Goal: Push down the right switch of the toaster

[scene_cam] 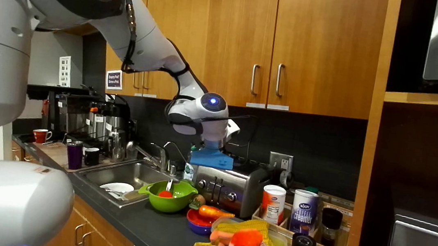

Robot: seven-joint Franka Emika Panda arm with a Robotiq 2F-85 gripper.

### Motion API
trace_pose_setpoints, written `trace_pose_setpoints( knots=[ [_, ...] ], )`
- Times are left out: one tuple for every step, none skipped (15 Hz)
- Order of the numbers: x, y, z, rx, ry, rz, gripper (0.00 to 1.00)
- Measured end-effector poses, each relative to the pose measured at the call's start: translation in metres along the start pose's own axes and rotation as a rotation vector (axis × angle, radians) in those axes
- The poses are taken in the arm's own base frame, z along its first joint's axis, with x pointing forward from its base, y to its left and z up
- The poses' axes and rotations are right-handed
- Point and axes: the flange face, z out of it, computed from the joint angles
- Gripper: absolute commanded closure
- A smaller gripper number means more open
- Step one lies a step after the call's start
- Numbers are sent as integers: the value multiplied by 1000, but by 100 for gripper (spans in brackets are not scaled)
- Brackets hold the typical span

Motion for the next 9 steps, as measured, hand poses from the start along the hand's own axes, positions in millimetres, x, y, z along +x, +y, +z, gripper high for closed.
trace_pose_setpoints(
  knots=[
    [-1, 0, 2, -1, 0, 1, 100],
    [-3, 0, 3, -3, 1, 3, 100],
    [-4, 1, 5, -5, 1, 7, 100],
    [-6, 2, 8, -5, -1, 10, 100],
    [-8, 4, 11, -3, -4, 15, 100],
    [-10, 6, 14, -2, -7, 20, 100],
    [-13, 8, 17, 0, -12, 25, 100],
    [-15, 10, 21, 2, -17, 29, 100],
    [-17, 11, 24, 3, -21, 32, 100]
  ],
)
